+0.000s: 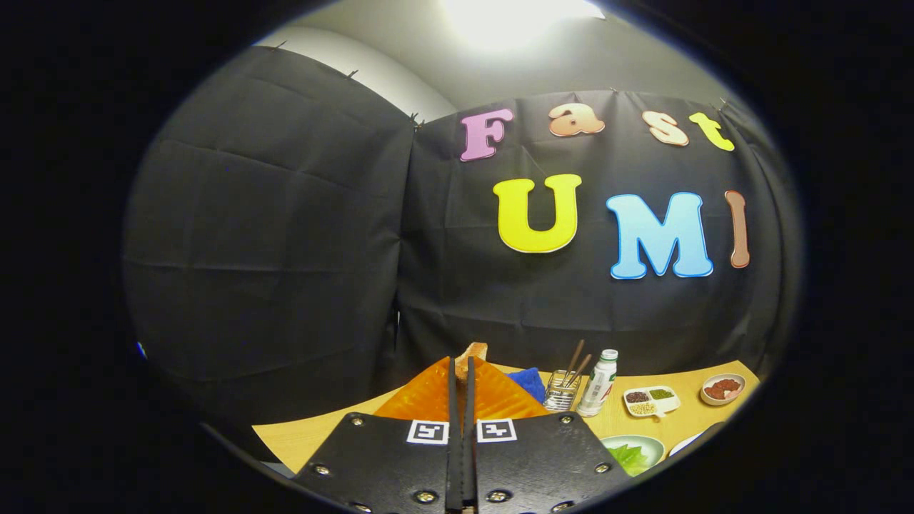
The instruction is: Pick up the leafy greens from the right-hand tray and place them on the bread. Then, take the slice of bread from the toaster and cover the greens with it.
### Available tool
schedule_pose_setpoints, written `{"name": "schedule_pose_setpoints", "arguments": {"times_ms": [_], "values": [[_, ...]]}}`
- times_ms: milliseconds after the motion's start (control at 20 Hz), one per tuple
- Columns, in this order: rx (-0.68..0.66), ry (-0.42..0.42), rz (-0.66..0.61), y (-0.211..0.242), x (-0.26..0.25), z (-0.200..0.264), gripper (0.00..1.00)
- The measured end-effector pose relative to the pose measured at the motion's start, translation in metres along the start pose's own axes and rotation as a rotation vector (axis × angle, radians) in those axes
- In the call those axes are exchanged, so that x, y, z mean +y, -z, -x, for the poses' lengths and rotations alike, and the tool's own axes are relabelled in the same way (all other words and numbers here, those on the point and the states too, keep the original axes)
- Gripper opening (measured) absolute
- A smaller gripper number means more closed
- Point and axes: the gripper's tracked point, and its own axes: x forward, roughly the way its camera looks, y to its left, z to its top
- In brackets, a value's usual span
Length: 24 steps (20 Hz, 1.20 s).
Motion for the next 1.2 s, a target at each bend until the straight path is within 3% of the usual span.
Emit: {"name": "schedule_pose_setpoints", "arguments": {"times_ms": [600, 1200], "values": [[-0.023, 0.195, 0.036, -0.006, -0.133, 0.049, 0.0], [0.158, 0.292, -0.029, 0.095, -0.206, 0.048, 0.0]]}}
